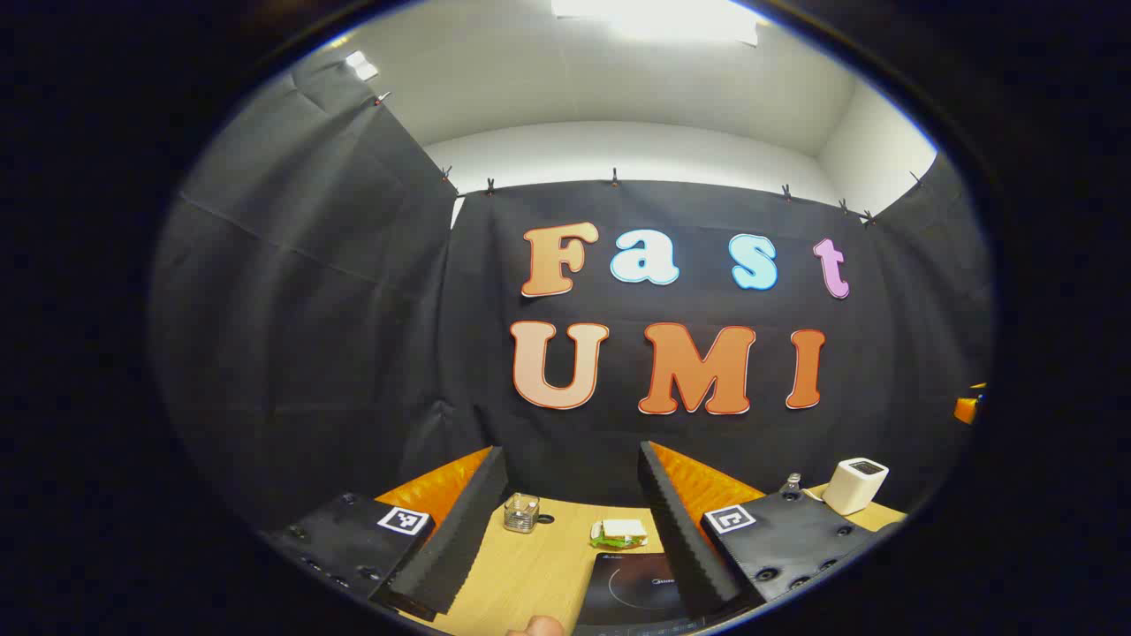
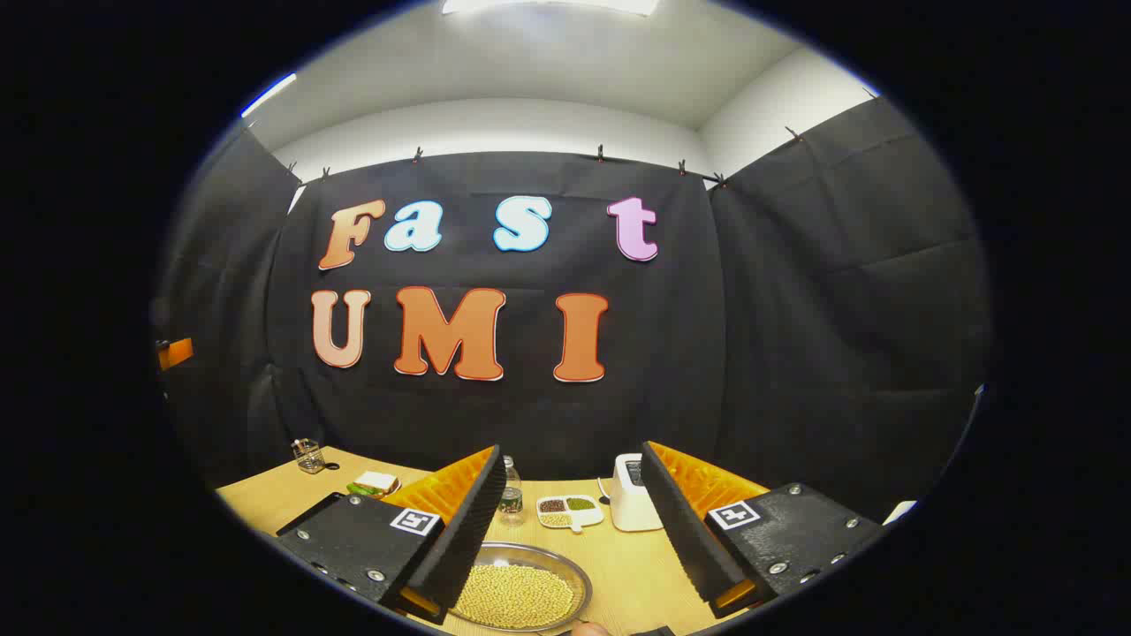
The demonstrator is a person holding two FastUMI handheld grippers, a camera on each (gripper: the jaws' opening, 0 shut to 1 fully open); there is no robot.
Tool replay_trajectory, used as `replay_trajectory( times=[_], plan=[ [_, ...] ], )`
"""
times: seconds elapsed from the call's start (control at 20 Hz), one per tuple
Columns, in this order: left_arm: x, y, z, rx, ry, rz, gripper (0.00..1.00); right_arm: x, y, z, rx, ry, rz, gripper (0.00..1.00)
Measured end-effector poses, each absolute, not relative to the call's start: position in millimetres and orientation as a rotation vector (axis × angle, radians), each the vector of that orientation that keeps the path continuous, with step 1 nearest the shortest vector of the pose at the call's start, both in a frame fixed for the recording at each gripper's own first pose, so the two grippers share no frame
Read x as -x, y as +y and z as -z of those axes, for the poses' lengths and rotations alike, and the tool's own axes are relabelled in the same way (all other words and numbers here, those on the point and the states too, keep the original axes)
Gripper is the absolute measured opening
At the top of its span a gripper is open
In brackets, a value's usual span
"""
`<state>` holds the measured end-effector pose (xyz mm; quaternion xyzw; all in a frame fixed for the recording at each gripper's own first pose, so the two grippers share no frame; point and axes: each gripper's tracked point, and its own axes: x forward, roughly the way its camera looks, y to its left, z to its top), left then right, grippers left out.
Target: First push the handle of the pot to place it horizontally, then grasp the pot with both hands and set it on the induction cooktop.
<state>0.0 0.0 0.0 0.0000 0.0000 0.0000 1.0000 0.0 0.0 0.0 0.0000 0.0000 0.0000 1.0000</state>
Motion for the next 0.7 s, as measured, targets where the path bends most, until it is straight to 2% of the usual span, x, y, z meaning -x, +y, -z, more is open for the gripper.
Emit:
replay_trajectory(
  times=[0.15,0.2,0.25,0.7],
  plan=[
    [0.6,-8.9,-2.8,-0.023,0.000,0.009,0.99,-0.9,-3.6,5.0,-0.022,0.016,-0.008,0.95],
    [1.1,-10.9,-3.6,-0.029,-0.002,0.010,0.99,-1.8,-6.1,5.8,-0.026,0.017,-0.005,1.00],
    [1.1,-14.2,-3.8,-0.031,-0.002,0.012,0.99,-3.5,-7.6,6.1,-0.028,0.018,-0.003,0.95],
    [3.4,-17.9,-2.4,-0.037,0.009,0.016,0.99,-4.8,-9.7,9.2,-0.027,0.030,-0.010,0.95]
  ],
)
